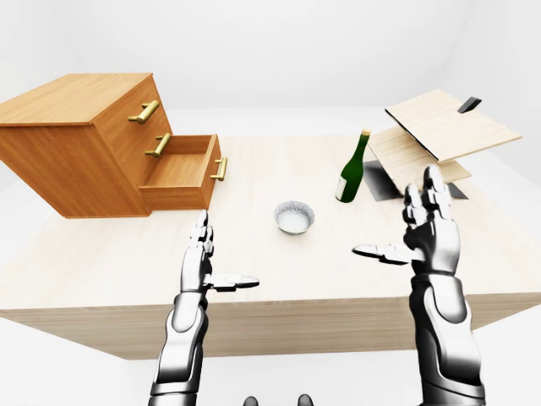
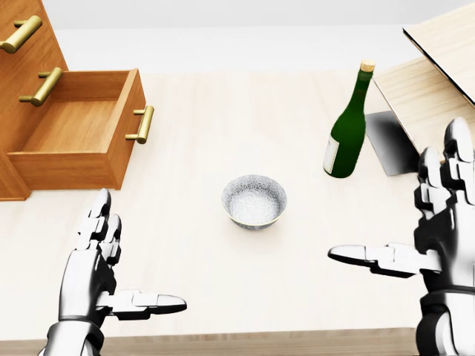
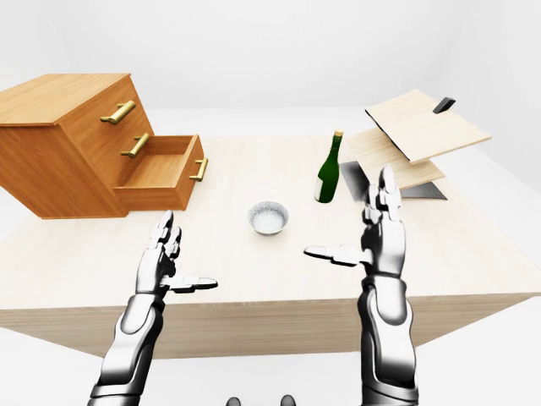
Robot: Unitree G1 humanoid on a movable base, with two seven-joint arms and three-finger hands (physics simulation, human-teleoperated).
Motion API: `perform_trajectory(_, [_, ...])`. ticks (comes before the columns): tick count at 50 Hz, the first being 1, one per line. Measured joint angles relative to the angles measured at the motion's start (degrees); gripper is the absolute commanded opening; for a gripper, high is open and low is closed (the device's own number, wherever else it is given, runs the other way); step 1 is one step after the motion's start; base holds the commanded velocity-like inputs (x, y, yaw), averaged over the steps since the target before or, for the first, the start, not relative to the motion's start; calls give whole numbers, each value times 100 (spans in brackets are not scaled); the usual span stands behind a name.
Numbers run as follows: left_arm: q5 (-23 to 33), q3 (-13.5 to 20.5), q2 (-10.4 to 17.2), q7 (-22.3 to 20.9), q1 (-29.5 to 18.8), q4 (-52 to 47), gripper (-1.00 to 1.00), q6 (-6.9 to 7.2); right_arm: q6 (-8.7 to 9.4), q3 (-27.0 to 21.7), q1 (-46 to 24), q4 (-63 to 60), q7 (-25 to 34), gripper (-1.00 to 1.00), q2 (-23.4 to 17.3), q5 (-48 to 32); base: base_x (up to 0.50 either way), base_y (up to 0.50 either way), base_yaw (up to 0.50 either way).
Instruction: Close the bottom drawer of the cabinet.
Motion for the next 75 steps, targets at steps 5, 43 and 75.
perform_trajectory(5, [4,-3,0,-2,5,-4,100,1,0,-544,-70,-624,-144,100,-179,338,0,0,0])
perform_trajectory(43, [13,-3,-4,13,16,-28,100,16,0,-1960,-159,-1967,-634,100,-704,1529,8,0,0])
perform_trajectory(75, [27,-35,-16,25,16,65,100,-53,0,-1924,-135,-1983,-576,100,-686,1652,23,0,0])
